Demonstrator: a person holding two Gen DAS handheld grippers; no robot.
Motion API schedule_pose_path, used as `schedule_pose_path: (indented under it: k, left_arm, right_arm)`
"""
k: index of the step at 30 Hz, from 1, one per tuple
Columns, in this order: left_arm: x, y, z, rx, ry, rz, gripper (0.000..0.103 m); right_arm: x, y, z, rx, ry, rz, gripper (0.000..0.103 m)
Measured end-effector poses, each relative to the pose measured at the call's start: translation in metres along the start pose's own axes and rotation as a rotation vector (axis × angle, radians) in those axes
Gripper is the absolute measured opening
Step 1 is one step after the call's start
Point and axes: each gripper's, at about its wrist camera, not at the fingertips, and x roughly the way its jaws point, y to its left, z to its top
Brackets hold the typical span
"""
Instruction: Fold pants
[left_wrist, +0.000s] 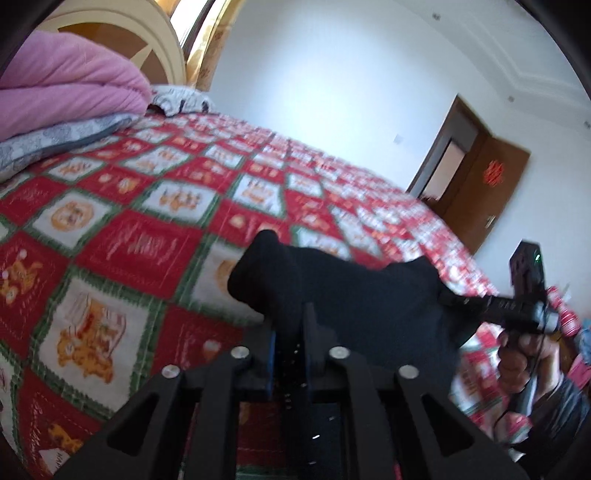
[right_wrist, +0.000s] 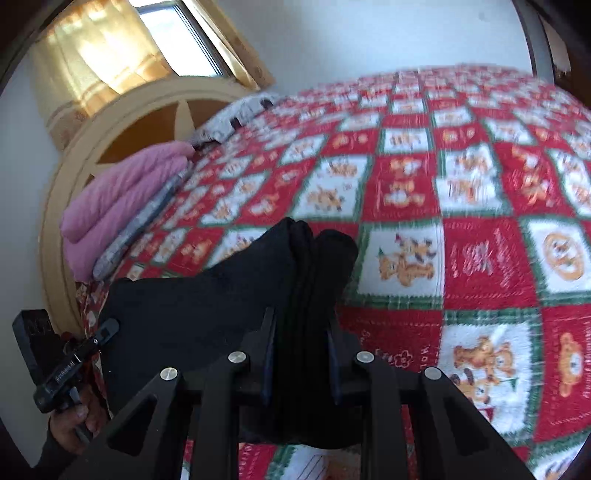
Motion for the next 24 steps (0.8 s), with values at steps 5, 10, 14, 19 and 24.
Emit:
schedule_pose_path:
  k: [5,10,14,19,24]
  left_arm:
    - [0.006,0.009,-0.014,-0.027,0.017,0.050,0.048]
    - [0.004,0.010,-0.015,-0.027,0.012,0.047,0.050]
    - [-0.009,0.008,-0.015,-0.038,-0.006,0.087,0.061]
    - [-0.018,0.005,-0.027,-0.049,-0.036,0.099,0.071]
    - [-0.010,-0.007,-0.032,0.011,-0.008,0.150,0.075]
  right_arm:
    - [0.014,-0.035,-0.005,0.132,0.036,0.025,0.043]
    - [0.017,-0.044,-0.011,0.157,0.031,0.019,0.052]
    - [0.003,-0.042,-0.013,0.157,-0.013,-0.014,0.055]
    - [-0.027,-0.033,-0.037,0.137,-0.066,-0.002,0.055]
    - [-0.026,-0.041,-0.056,0.140,-0.052,-0.055,0.064]
